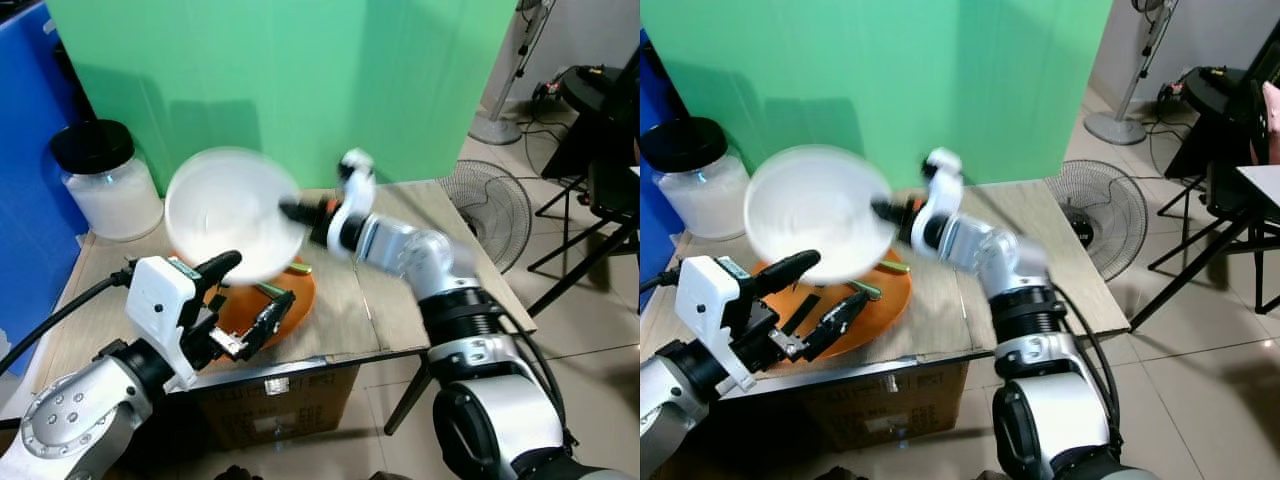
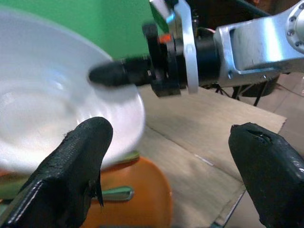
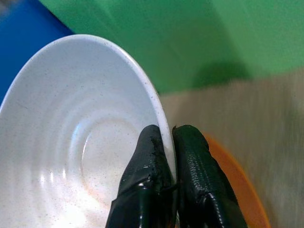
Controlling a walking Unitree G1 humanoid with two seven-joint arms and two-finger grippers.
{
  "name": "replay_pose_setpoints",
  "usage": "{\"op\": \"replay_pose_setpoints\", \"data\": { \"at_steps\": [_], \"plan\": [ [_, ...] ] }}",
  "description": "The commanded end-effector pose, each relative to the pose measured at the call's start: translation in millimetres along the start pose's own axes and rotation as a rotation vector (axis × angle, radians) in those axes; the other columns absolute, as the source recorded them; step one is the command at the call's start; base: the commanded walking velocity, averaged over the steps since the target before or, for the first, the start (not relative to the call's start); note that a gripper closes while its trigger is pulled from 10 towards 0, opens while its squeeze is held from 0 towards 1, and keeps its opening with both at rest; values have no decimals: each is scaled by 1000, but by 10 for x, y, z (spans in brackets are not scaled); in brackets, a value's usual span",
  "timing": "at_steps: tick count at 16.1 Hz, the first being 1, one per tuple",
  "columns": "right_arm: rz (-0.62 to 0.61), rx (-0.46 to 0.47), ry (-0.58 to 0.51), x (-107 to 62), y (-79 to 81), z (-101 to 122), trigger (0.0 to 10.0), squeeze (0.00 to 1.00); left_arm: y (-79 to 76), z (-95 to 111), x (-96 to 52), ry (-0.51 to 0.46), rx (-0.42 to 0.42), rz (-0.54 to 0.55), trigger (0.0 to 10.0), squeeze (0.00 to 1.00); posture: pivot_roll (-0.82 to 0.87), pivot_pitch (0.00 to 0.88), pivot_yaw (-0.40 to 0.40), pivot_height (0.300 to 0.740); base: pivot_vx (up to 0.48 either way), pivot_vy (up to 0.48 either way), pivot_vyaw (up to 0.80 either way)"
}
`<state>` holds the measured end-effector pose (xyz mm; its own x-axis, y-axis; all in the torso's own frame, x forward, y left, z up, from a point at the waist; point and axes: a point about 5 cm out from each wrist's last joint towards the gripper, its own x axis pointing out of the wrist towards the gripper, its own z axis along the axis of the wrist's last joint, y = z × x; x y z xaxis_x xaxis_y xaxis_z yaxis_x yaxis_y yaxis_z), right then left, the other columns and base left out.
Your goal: Setting the table
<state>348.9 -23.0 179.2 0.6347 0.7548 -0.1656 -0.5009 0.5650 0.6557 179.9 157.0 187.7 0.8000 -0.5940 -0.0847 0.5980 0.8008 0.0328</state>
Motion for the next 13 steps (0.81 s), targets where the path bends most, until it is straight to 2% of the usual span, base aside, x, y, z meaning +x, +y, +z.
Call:
{"op": "replay_pose_setpoints", "data": {
  "at_steps": [1, 4, 6, 7, 8, 9, 11, 12, 13],
  "plan": [
    [32, -12, -56, -42, 78, 128, 0, 0, -10, 36, 2, -7, 5, 1, 10000, 0, -22, 0, 5, 740, 0, 0, 0],
    [-14, -57, -153, -165, -11, 232, 0, 0, 67, 84, 29, -31, 53, 71, 10000, 0, -17, 0, 3, 740, 0, 0, 0],
    [-69, -131, -265, -379, -128, 366, 0, 0, 192, 138, 19, -76, 111, 219, 10000, 0, -13, 0, -5, 740, 0, 0, 0],
    [-118, -172, -312, -520, -203, 422, 9804, 0, 230, 170, 9, -101, 146, 287, 10000, 0, -16, 0, -3, 740, 0, 0, 0],
    [-150, -194, -330, -599, -245, 444, 10000, 0, 223, 181, 9, -118, 144, 304, 10000, 0, -22, 0, 1, 740, 0, 0, 0],
    [-202, -226, -366, -749, -308, 473, 10000, 0, 171, 213, 22, -160, 129, 305, 10000, 0, -34, 0, 11, 740, 0, 0, -800],
    [-269, -273, -404, -925, -373, 489, 10000, 0, 120, 243, 47, -200, 117, 299, 10000, 0, -50, 0, 21, 740, 0, 0, -800],
    [-314, -296, -428, -1031, -414, 501, 10000, 0, 115, 223, 65, -193, 114, 305, 10000, 0, -53, 0, 20, 740, 0, 0, -800],
    [-405, -332, -469, -1228, -490, 521, 10000, 0, 159, 123, 86, -135, 137, 350, 10000, 0, -61, 0, 19, 740, 0, 0, -800]
  ]
}}
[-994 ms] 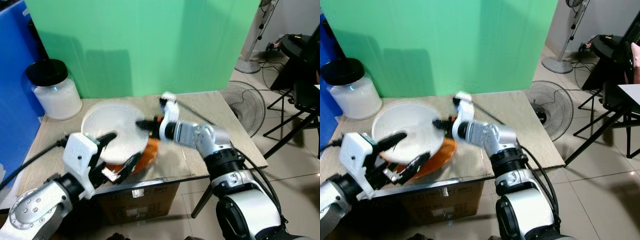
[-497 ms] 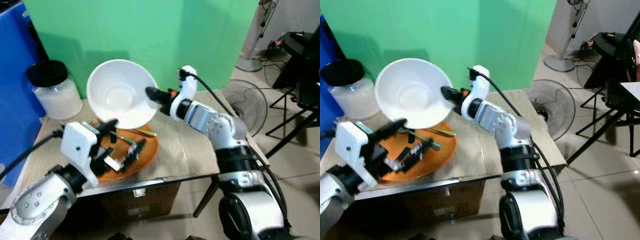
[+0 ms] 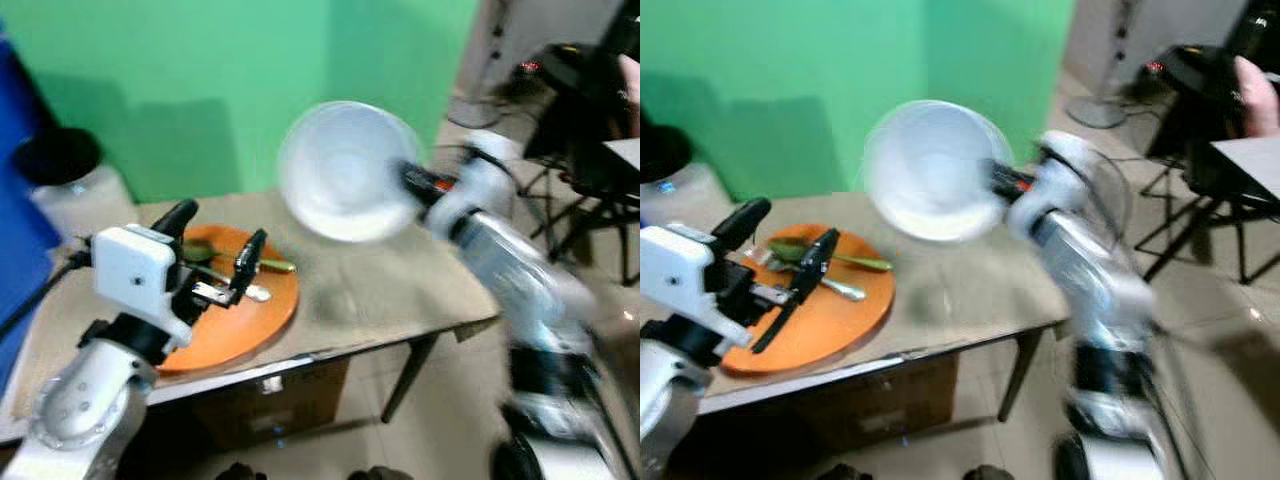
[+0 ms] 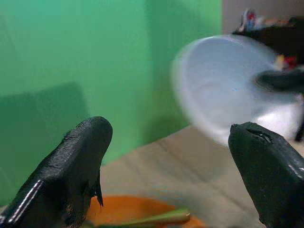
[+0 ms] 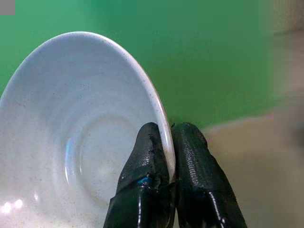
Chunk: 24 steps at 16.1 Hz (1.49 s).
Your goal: Setting the table
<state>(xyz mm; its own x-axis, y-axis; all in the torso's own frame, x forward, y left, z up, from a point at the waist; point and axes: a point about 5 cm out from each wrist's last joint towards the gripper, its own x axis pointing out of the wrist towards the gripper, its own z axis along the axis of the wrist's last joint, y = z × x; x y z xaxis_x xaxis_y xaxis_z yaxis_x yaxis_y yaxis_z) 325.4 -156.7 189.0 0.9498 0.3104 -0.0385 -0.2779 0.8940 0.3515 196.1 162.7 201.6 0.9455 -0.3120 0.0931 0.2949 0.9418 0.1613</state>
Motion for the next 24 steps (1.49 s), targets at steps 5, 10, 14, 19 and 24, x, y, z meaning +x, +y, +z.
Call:
{"op": "replay_pose_setpoints", "data": {
  "at_steps": [5, 10, 14, 19, 24],
  "plan": [
    [-115, -143, -109, -503, -77, 67, 10000, 0, 191, -383, -43, 164, 60, 266, 10000, 0, -99, 0, 37, 740, 0, 0, -800],
    [-163, -145, -106, -648, -96, -8, 10000, 0, 231, -288, 6, 82, 42, 343, 10000, 0, -95, 0, 21, 740, 0, 0, -800],
    [-171, -145, -104, -629, -50, -31, 10000, 0, 181, -289, 49, 63, 45, 344, 10000, 0, -117, 0, 19, 740, 0, 0, -800],
    [-180, -149, -90, -604, -44, -41, 10000, 0, 118, -317, 78, 63, 8, 338, 10000, 0, -140, 0, 18, 740, 0, 0, -800],
    [-159, -216, -33, -609, -20, -123, 10000, 0, 100, -336, 50, 55, -5, 356, 10000, 0, -129, 0, 5, 740, 0, 0, -464]
  ]
}}
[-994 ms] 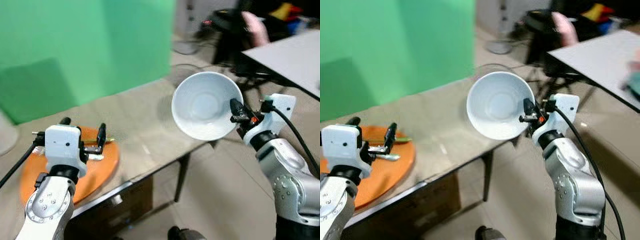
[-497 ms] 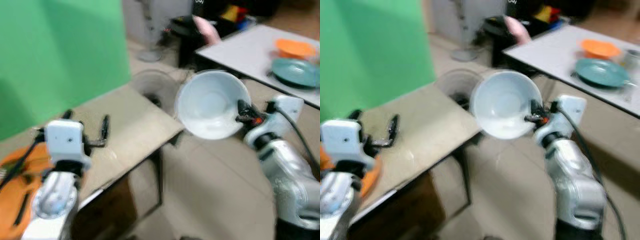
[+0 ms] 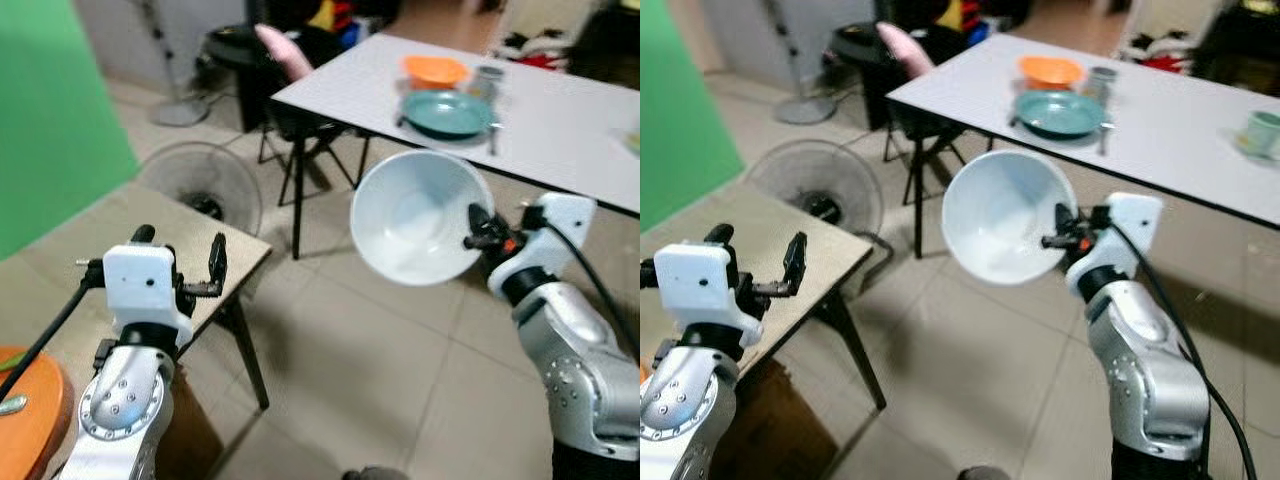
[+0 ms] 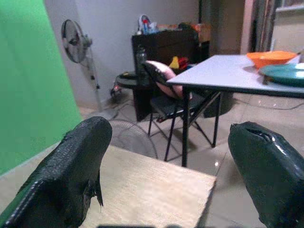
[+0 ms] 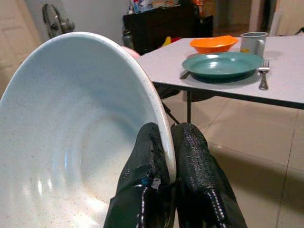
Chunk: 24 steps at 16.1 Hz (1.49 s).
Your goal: Setting the table
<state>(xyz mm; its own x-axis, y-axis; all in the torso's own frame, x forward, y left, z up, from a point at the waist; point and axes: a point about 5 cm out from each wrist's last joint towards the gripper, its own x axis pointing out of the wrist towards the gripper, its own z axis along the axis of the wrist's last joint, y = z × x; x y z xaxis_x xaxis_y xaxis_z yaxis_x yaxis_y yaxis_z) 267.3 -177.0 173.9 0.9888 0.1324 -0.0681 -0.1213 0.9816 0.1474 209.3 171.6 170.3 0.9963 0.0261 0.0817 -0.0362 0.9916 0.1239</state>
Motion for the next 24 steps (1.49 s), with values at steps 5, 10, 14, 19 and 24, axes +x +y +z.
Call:
{"op": "replay_pose_setpoints", "data": {
  "at_steps": [5, 10, 14, 19, 24],
  "plan": [
    [14, 11, 8, -20, 49, -14, 10000, 0, 11, 4, 6, -9, -5, -14, 10000, 0, -116, 0, 8, 740, 227, 0, -274],
    [-11, 16, 9, -14, 18, -28, 10000, 0, -5, -35, -5, 5, -10, -27, 10000, 0, -117, 0, 15, 740, 307, 0, -800],
    [-48, 20, 10, -27, -42, -33, 10000, 0, 17, -58, -7, 11, -7, -21, 10000, 0, -120, 0, 18, 740, 308, 0, -800],
    [-57, 30, 9, -25, -51, -33, 10000, 0, 24, -61, 4, 10, -3, -23, 10000, 0, -120, 0, 19, 740, 310, 0, -800],
    [-67, 42, 0, -1, -60, -28, 10000, 0, 51, -80, 28, 13, 1, -18, 10000, 0, -120, 0, 27, 740, 311, 0, -476]
  ]
}}
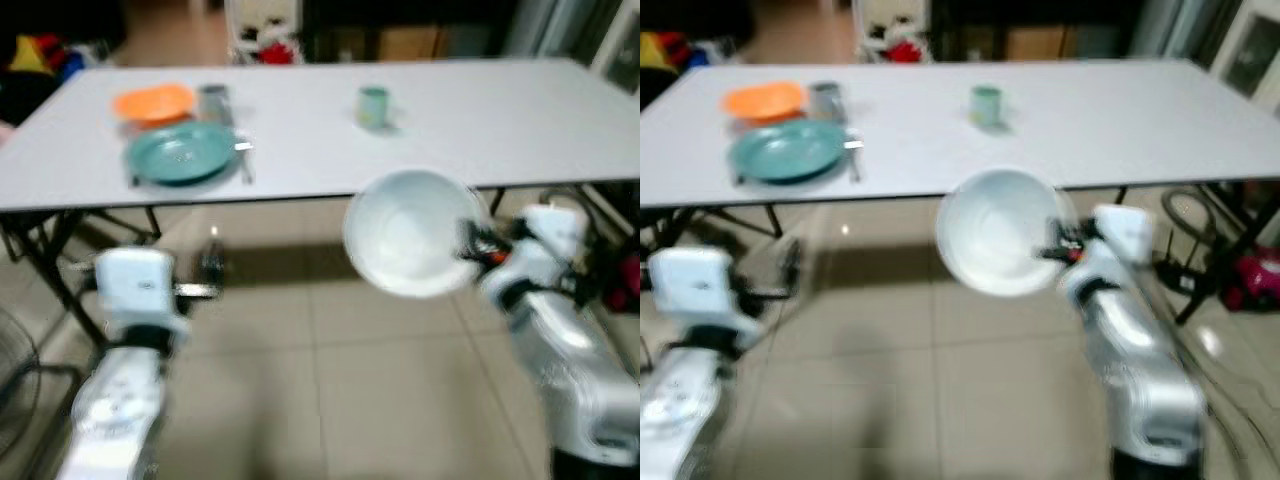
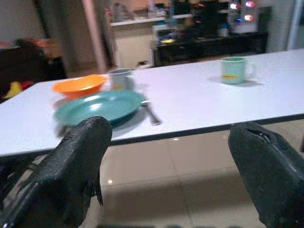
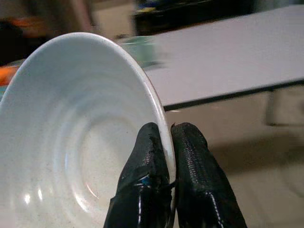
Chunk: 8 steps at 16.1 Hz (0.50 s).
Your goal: Setting the table
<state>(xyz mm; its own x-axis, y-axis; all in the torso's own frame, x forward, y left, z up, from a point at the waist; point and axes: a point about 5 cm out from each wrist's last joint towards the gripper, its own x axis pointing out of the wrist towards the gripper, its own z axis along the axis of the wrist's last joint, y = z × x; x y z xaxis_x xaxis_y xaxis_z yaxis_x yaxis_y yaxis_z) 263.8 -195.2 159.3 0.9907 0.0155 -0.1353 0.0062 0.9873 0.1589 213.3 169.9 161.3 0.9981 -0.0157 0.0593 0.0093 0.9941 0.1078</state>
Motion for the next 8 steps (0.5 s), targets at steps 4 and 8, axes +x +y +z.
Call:
{"op": "replay_pose_setpoints", "data": {
  "at_steps": [4, 8],
  "plan": [
    [72, 31, -47, 40, 180, 92, 10000, 0, 103, 14, 10, -8, 24, 31, 10000, 0, -120, 0, 26, 740, 334, 0, 0],
    [71, 37, -44, 56, 186, 85, 10000, 0, 104, 14, 17, -8, 24, 30, 10000, 0, -119, 0, 28, 740, 380, 0, 0]
  ]
}}
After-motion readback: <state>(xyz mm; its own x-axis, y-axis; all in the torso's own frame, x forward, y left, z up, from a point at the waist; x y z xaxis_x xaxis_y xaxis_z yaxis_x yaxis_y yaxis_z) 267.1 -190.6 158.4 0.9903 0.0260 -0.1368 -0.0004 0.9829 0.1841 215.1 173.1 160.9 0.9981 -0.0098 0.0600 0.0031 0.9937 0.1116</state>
